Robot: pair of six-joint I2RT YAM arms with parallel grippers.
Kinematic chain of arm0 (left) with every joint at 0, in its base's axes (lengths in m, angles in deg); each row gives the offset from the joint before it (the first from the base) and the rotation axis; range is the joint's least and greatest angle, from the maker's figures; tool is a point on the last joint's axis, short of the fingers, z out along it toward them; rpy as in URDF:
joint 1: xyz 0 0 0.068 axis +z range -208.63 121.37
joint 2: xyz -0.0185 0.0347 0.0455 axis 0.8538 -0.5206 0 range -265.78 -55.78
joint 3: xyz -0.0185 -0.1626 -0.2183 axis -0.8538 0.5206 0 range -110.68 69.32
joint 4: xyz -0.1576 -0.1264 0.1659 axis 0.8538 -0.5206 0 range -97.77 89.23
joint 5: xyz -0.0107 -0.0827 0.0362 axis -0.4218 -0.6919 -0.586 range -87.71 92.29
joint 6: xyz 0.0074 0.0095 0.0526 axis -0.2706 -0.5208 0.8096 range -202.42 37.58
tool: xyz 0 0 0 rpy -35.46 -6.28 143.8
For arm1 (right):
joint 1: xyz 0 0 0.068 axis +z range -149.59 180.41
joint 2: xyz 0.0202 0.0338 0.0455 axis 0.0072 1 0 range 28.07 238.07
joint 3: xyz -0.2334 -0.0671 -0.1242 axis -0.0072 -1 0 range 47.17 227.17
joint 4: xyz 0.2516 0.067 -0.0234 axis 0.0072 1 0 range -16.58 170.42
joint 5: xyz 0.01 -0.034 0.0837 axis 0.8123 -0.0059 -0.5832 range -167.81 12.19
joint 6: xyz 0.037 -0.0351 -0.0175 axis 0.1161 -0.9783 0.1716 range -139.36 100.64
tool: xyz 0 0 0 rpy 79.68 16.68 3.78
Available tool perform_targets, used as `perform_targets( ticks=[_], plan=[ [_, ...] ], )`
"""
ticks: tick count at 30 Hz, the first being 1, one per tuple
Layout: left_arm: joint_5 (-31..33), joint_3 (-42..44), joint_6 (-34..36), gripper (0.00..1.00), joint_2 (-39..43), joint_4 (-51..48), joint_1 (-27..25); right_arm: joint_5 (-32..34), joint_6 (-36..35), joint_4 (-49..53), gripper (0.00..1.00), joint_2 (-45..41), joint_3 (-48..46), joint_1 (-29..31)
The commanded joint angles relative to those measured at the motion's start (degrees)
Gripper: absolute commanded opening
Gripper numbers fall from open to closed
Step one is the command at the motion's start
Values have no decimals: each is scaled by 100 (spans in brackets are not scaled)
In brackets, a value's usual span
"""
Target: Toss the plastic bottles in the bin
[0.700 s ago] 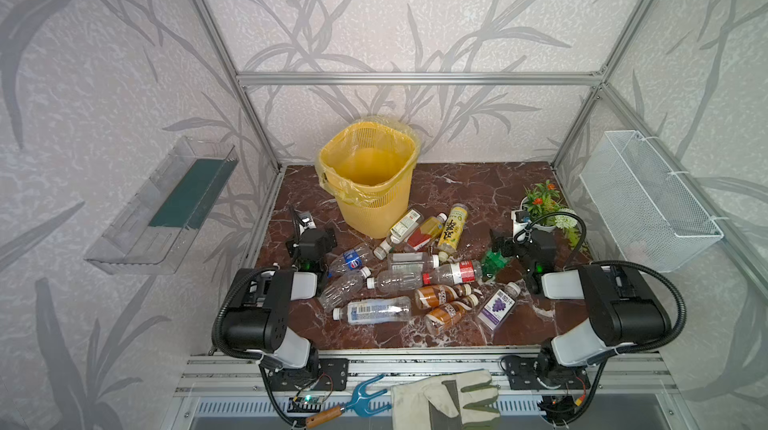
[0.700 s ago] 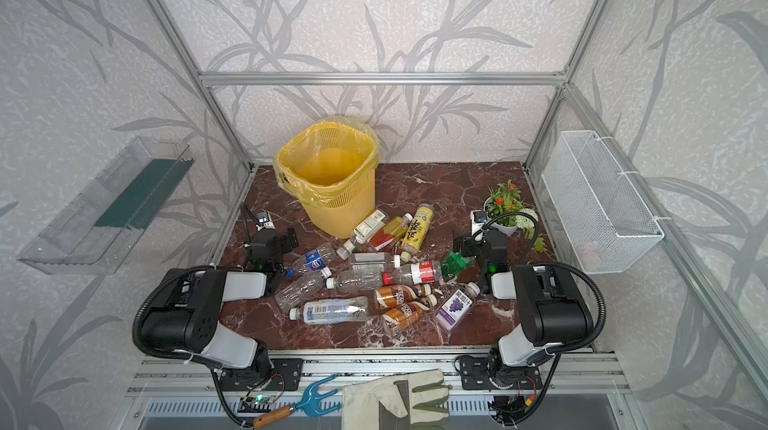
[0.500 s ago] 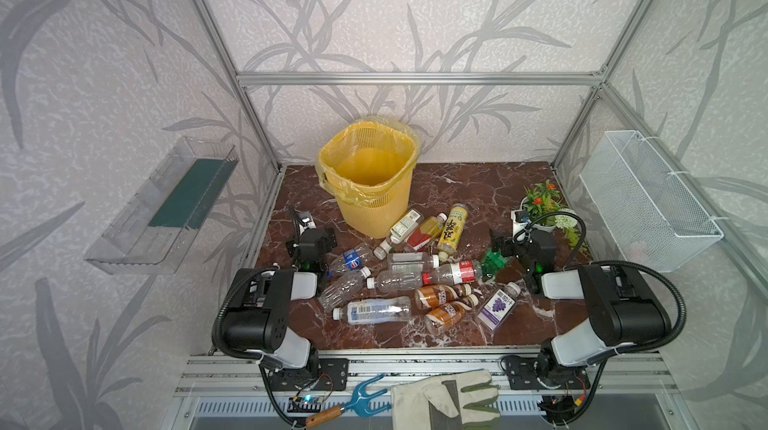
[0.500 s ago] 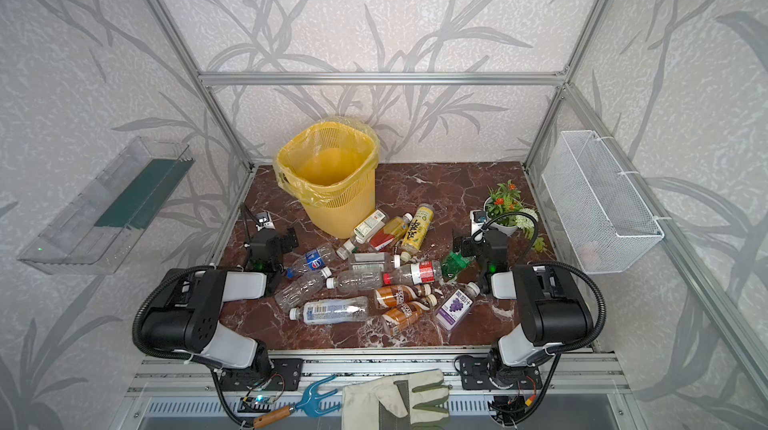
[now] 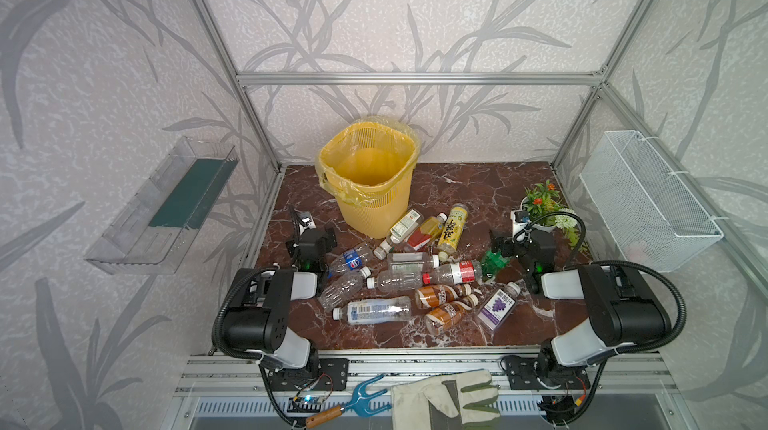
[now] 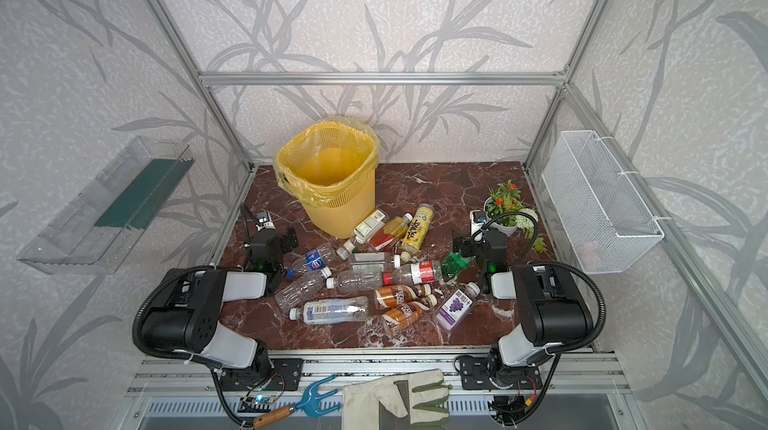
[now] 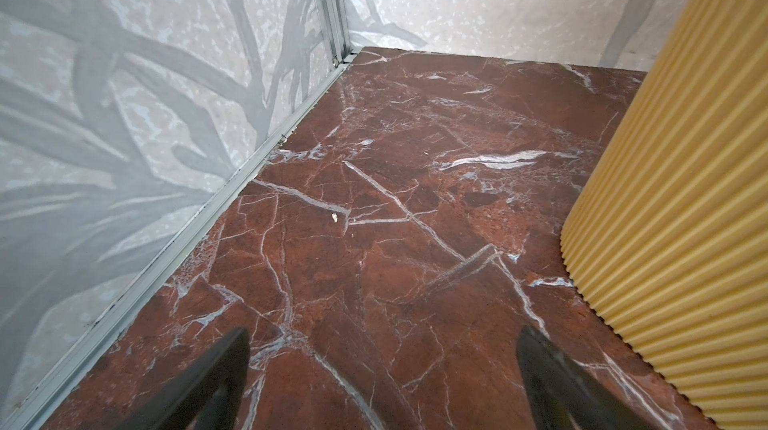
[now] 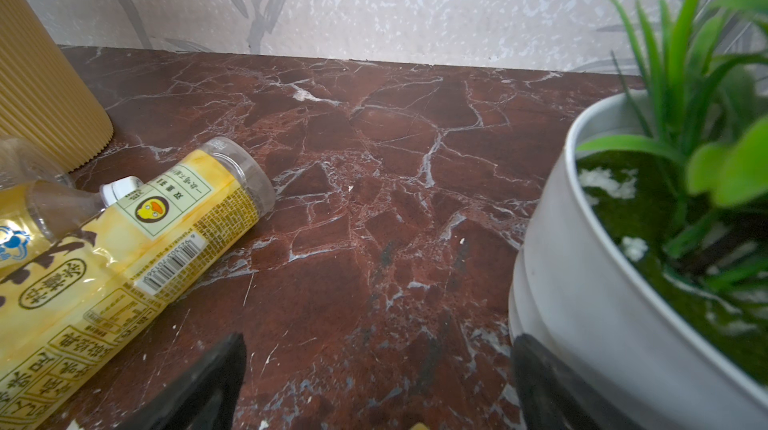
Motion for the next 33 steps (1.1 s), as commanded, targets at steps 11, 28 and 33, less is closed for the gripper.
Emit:
perform_targets(
  ticks=[11,28,33],
  plan=[
    [-10,-71,-35,99,49,-3,14,20,-35,-24,99,18,130,18],
    [937,-2091,-2349,93,2952,-6049,101,-837,2397,5307,89,-1303,2258,93],
    [660,-2047,-2874,99,3649,-6917,-24,-662,2685,6078,89,-878,2978,700]
  ],
)
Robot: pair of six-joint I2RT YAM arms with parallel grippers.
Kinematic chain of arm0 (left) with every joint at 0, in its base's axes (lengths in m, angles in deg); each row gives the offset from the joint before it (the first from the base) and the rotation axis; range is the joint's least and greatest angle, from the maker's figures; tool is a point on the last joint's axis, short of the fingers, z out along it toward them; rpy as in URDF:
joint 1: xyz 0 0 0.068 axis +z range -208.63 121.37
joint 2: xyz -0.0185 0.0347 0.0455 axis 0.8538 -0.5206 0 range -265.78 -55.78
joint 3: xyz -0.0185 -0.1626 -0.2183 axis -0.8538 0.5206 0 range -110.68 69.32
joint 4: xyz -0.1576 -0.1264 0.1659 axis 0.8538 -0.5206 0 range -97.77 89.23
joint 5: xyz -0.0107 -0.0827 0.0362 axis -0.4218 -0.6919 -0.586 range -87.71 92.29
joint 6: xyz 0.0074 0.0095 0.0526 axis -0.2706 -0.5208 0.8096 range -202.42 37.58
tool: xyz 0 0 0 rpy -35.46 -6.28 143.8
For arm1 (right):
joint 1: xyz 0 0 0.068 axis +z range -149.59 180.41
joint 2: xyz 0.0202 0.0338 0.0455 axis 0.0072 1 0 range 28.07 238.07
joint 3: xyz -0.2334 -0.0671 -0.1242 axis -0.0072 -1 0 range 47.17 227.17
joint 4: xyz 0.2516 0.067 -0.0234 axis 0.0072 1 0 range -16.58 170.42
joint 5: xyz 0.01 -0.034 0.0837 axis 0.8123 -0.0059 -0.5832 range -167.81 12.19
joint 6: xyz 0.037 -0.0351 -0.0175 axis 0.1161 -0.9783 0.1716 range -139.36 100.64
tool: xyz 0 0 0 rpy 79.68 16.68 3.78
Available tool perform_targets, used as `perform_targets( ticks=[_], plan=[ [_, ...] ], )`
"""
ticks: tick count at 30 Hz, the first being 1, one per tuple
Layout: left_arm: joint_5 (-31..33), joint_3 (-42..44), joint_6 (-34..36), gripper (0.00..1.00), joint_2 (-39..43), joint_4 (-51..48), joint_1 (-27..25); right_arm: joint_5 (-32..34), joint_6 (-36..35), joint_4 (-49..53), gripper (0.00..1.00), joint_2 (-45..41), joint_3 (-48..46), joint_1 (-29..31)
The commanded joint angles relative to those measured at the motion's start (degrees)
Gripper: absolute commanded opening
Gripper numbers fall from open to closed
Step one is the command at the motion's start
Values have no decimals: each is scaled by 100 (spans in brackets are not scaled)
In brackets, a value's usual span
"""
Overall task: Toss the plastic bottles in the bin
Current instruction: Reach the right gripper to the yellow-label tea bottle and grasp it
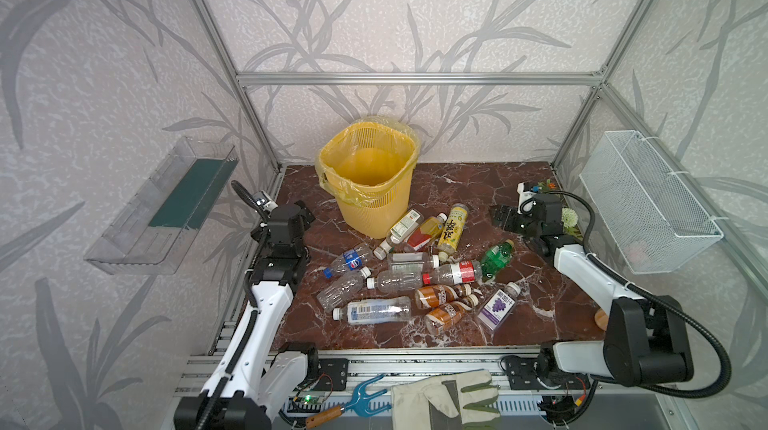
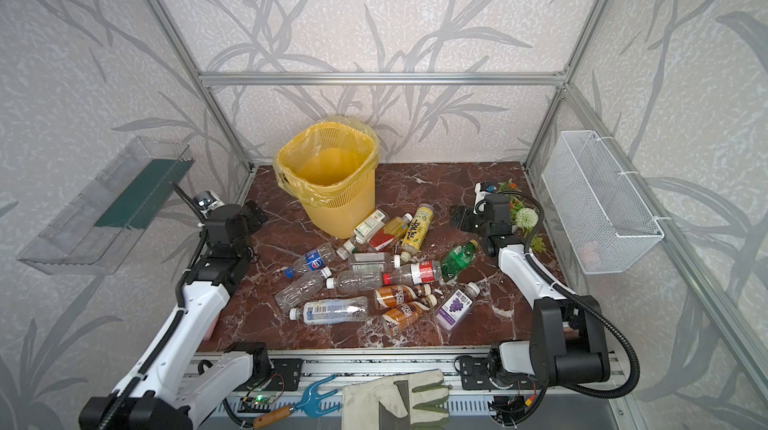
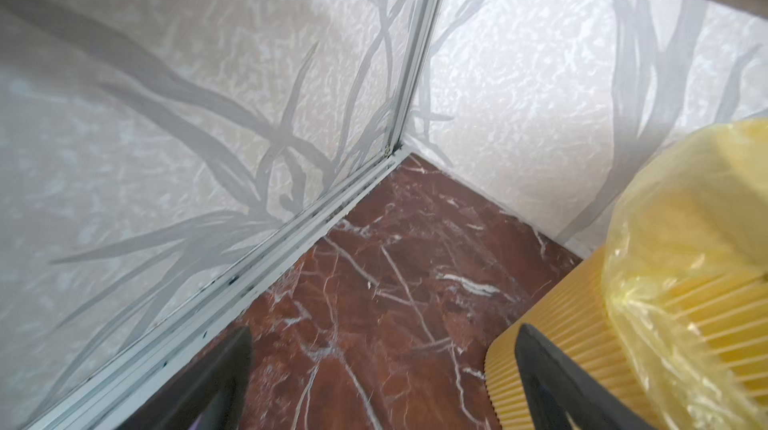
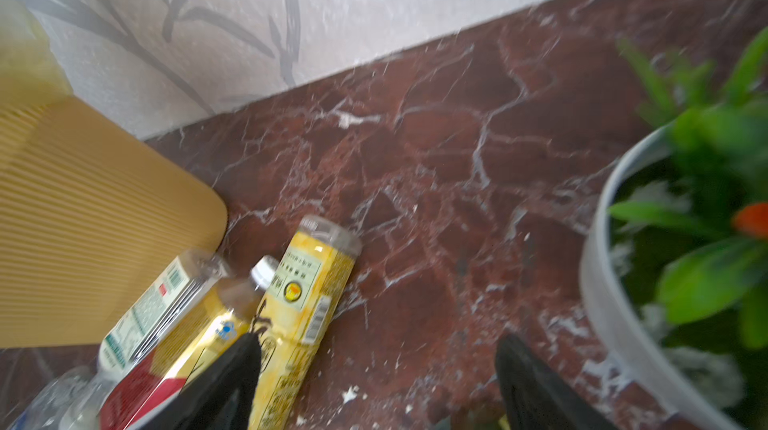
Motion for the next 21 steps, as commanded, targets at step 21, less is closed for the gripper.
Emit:
perform_targets(
  ticks=[21],
  plan=[
    [-96,580,-885,99,1016,-1473,-260,-19,1038,1365,87,2625,1812,1292]
  ],
)
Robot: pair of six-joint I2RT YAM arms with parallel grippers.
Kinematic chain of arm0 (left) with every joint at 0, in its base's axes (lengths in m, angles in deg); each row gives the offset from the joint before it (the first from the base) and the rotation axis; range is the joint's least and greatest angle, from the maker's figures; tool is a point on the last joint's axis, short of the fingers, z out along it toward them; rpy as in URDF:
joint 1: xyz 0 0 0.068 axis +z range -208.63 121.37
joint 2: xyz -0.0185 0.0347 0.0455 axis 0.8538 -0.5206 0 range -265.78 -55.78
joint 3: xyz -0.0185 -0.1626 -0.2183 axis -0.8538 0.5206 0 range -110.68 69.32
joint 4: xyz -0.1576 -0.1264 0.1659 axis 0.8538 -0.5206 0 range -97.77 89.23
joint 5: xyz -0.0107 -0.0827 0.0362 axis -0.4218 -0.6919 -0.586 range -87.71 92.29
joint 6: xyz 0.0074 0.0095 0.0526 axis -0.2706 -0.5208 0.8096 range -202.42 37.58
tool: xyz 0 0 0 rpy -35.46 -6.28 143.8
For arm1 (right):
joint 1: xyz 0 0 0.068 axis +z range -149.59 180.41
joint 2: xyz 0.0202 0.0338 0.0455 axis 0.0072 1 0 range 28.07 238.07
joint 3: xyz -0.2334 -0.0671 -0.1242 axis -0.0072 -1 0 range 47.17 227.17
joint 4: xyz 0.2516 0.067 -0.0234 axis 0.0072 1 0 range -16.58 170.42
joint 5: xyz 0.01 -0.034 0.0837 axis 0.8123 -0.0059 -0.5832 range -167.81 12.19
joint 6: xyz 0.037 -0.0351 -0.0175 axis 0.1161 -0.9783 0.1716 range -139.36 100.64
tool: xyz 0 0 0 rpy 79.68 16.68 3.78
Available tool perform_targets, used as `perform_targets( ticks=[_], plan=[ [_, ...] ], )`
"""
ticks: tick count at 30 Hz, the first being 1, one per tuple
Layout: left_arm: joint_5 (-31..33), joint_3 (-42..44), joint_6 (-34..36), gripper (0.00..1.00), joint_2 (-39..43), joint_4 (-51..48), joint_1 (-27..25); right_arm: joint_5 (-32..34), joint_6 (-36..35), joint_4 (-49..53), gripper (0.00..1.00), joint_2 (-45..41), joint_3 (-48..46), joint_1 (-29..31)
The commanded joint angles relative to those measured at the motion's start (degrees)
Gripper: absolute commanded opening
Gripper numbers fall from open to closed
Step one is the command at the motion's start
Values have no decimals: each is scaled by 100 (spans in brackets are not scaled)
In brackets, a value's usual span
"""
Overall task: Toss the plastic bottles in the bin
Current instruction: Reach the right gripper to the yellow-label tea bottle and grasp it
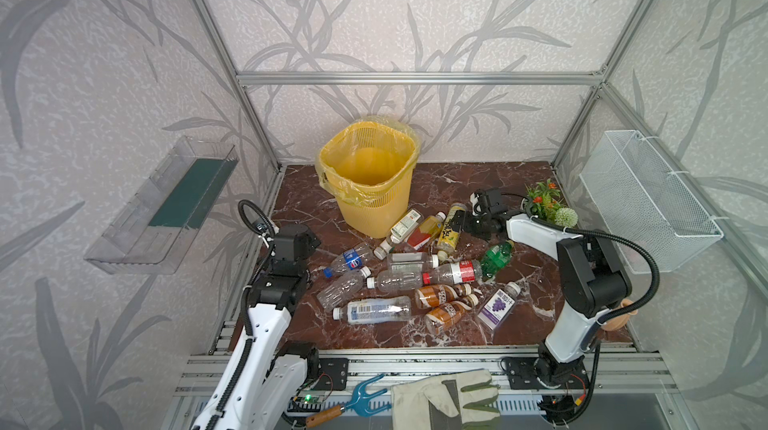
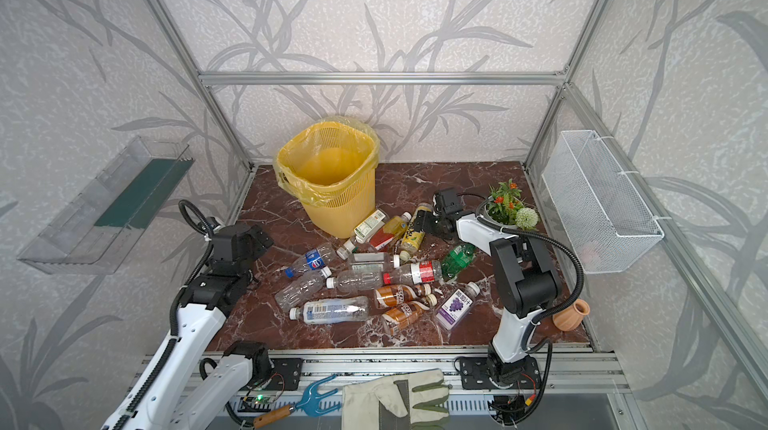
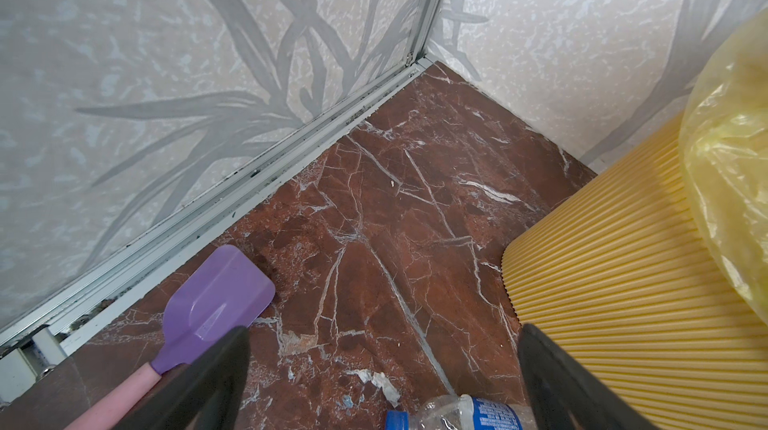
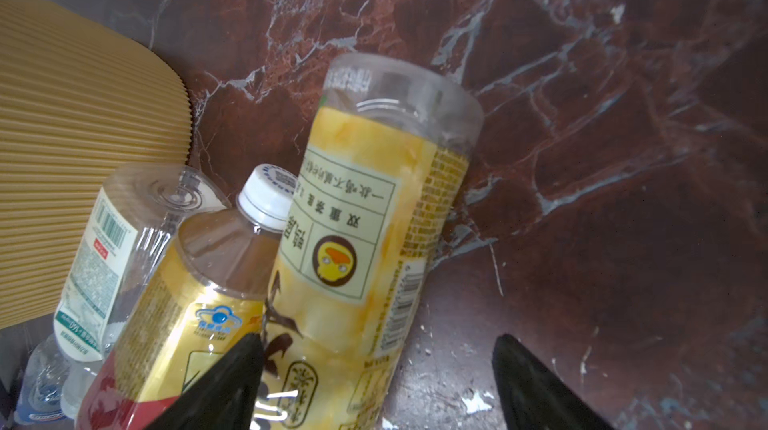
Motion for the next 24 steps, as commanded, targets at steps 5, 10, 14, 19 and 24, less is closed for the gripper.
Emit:
perform_targets(
  ticks=[5,10,14,19,24],
  plan=[
    [-104,-101,144,99,-102,-194,88,-169,103,328,85,504,342,28],
    [-231,-263,278,99,-297,-259,113,-255,245,173,84,677,355,24],
    [-452,-189,326,99,-297,-137,117,-351,314,107,83,807,406,24],
    [-442,-167,401,99,-239,-185,121,-169,327,-88,76,629,266,15],
    [-470,-165,400,99,-259,-162,118,-251,329,-489,67,258,53,-12]
  ],
)
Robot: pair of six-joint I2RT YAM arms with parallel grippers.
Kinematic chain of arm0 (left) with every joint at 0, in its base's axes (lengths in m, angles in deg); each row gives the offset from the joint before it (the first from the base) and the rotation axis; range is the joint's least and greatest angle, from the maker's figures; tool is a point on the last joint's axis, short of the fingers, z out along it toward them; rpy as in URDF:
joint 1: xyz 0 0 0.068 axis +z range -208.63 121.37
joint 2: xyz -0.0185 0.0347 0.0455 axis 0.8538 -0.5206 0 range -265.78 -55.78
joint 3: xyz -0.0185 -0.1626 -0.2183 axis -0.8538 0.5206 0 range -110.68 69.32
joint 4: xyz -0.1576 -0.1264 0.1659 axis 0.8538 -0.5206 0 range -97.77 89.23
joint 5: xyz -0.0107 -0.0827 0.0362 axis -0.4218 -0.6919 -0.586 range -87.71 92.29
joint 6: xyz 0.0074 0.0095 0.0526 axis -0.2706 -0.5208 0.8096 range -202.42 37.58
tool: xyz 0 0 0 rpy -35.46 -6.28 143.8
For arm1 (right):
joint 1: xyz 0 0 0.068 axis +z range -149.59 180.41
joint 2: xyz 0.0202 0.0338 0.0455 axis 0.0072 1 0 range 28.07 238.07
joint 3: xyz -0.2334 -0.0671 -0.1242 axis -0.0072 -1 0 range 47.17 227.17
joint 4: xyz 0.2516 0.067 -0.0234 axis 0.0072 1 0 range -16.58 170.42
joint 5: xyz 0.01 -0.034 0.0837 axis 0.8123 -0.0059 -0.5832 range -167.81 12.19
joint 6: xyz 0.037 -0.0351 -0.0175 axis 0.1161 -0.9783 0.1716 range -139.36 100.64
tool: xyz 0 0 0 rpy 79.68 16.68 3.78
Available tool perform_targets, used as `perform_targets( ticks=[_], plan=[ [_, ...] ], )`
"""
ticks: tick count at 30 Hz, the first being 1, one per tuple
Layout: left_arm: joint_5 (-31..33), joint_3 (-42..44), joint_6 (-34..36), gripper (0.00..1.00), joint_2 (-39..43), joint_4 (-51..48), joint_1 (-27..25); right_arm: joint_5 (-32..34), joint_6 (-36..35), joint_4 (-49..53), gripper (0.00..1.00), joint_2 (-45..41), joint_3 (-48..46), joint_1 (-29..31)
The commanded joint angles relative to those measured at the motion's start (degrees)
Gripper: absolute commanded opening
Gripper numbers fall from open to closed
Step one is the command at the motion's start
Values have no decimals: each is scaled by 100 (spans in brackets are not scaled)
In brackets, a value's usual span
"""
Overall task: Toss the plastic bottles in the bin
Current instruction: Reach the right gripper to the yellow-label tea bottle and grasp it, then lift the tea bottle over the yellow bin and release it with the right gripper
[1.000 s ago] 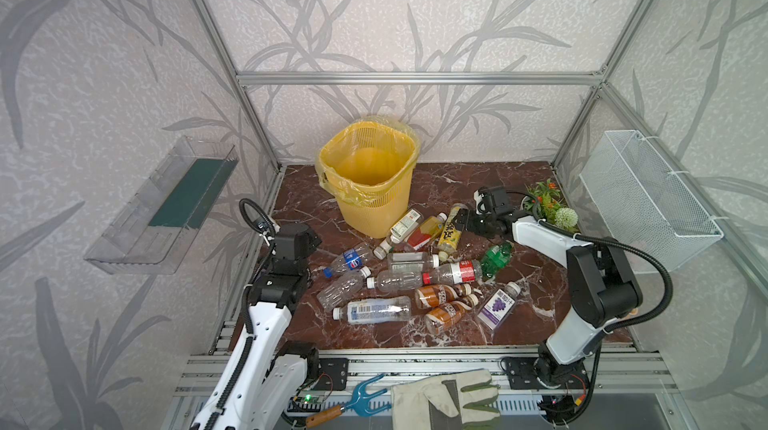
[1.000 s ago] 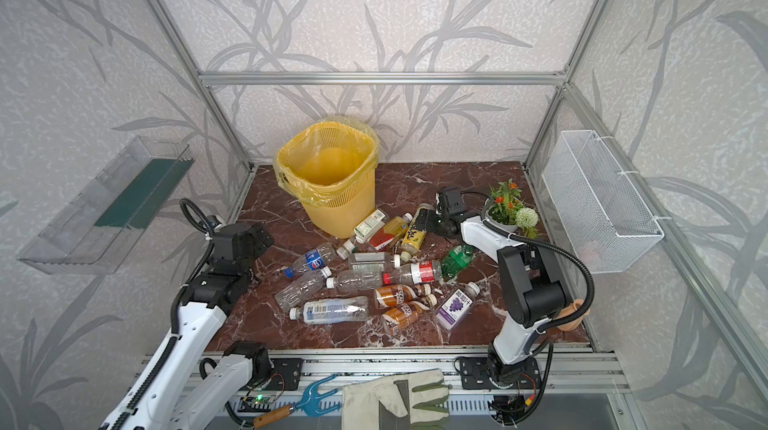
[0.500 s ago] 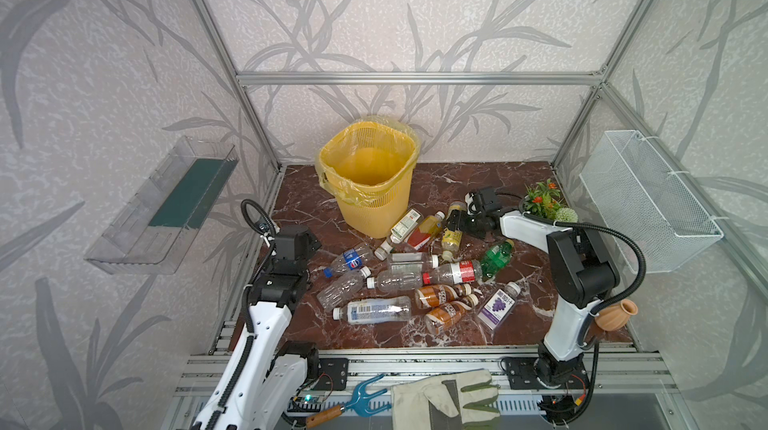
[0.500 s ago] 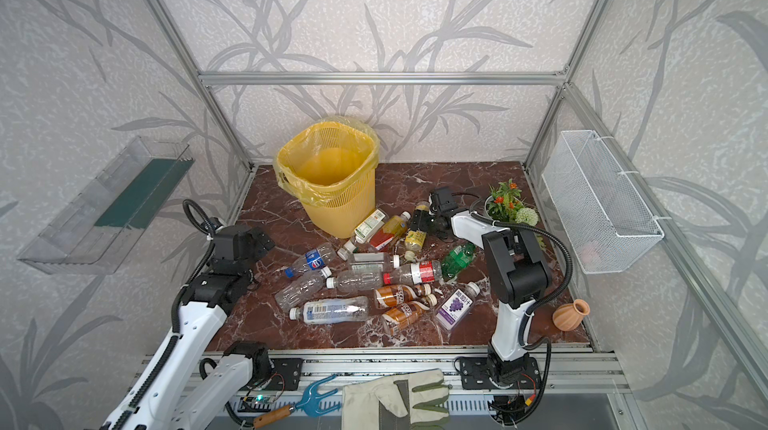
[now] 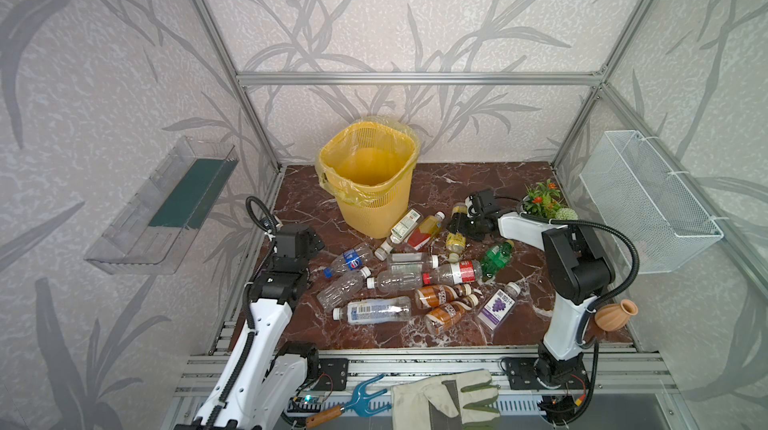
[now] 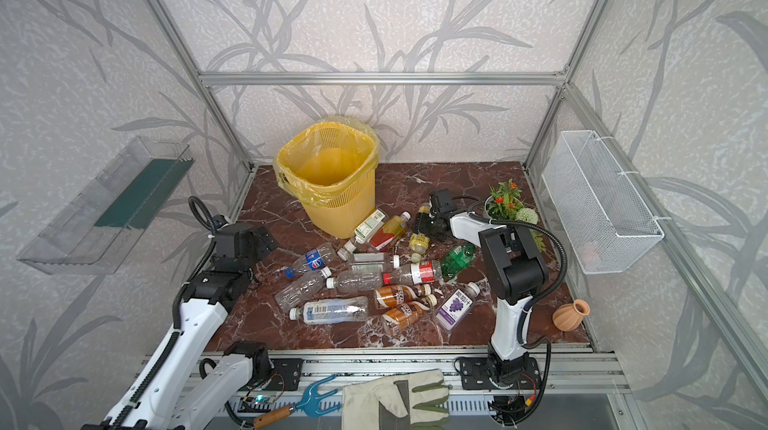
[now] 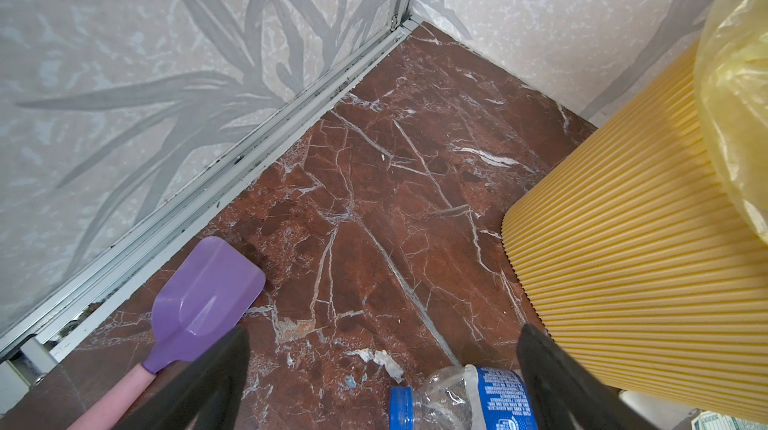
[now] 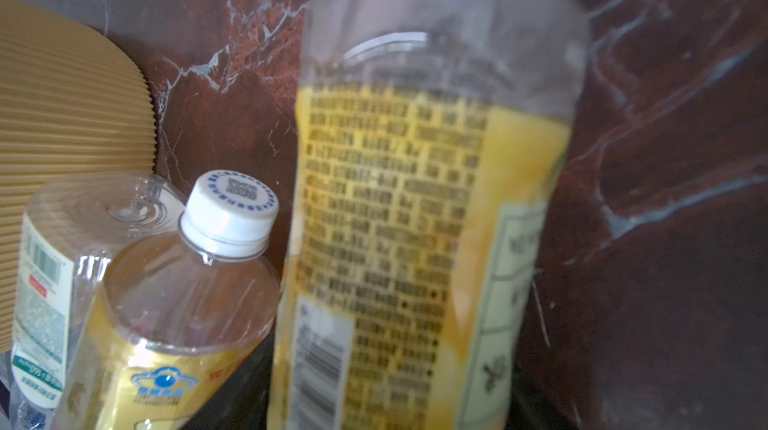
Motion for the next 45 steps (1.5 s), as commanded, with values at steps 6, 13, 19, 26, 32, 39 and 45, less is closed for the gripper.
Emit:
perform_targets(
  ticks=[6,13,19,26,32,39,45],
  plan=[
    [-79,-136,-1,99,-40,-102,31,-173,217,-855,65,-1124,-557,-177],
    [-105,-177,-66,99,-44,-115,36,-453,615,-1354,65,-2165,-827,-311],
    [-240,-185,-146,99,-38,-98,34,-871,1168,-2030,64,-2589,-616,-343],
    [-474,-206,-285,99,-166,-65,32,-1250,1888,-2824,64,-2138,510,-177],
    [-693,-359,-292,98,-232,-250,31,-1573,2656,-3264,63,-590,2773,387],
    [-653,-457,-223,98,-304,-415,34,-1928,2513,-1299,81,1426,6130,870],
    [-629,-584,-94,99,-338,-712,31,-1629,1856,-12,99,1619,7005,759]
  ],
)
